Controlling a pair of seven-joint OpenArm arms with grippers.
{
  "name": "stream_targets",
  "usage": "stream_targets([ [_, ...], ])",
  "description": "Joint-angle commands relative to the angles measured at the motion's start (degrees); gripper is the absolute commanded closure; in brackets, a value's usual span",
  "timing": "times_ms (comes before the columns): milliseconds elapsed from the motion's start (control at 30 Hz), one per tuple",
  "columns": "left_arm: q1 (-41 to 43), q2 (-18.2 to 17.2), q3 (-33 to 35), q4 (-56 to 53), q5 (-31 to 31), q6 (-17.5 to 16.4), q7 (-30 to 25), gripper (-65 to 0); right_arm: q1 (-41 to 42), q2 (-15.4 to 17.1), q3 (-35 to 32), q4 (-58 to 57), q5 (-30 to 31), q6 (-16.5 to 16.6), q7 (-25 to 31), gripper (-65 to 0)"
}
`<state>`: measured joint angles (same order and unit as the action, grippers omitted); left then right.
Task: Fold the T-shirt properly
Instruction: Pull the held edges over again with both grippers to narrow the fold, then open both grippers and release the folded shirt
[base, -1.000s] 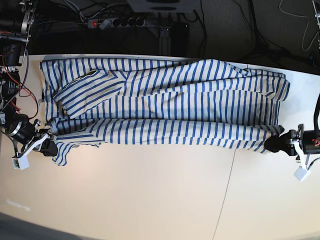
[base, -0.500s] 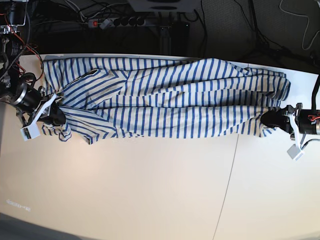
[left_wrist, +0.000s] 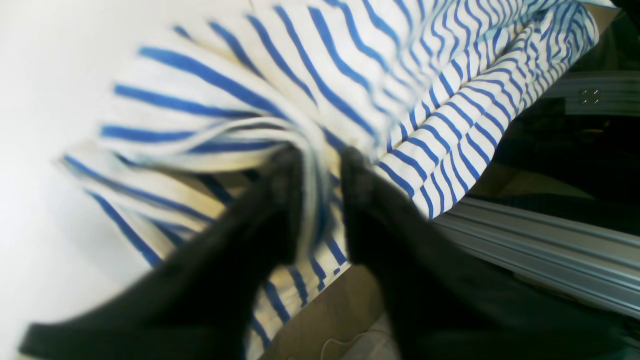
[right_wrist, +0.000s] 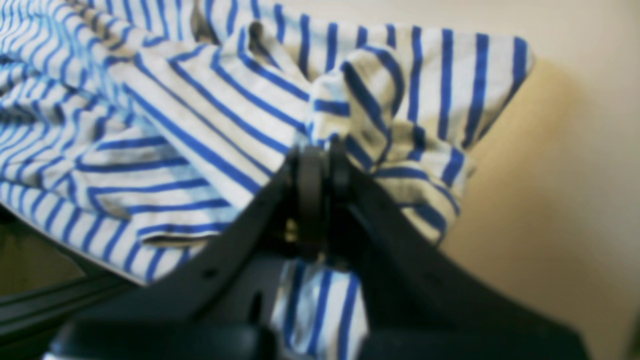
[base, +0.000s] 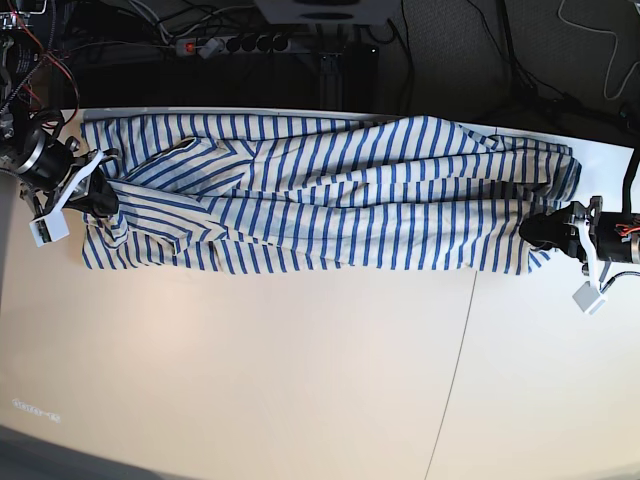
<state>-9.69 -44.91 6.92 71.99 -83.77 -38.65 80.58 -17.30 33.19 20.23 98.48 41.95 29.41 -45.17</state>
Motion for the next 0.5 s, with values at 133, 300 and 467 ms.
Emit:
stream_targets([
  [133, -1.1, -1.7, -0.5, 0.7, -1.2, -1.3, -0.6, -26.3, 0.5, 1.2, 0.7, 0.2, -1.1, 5.0, 1.6, -37.3],
  [300, -1.1, -3.9, -2.2, 0.7, -1.2, -1.3, -0.6, -26.3, 1.3, 1.2, 0.9, 0.7, -1.0, 4.9, 2.7, -40.1],
  [467, -1.1, -4.3, -10.2, 0.7, -1.2, -1.3, -0.6, -26.3, 4.2, 0.9, 2.3, 2.4, -0.4, 4.9, 2.7, -40.0],
])
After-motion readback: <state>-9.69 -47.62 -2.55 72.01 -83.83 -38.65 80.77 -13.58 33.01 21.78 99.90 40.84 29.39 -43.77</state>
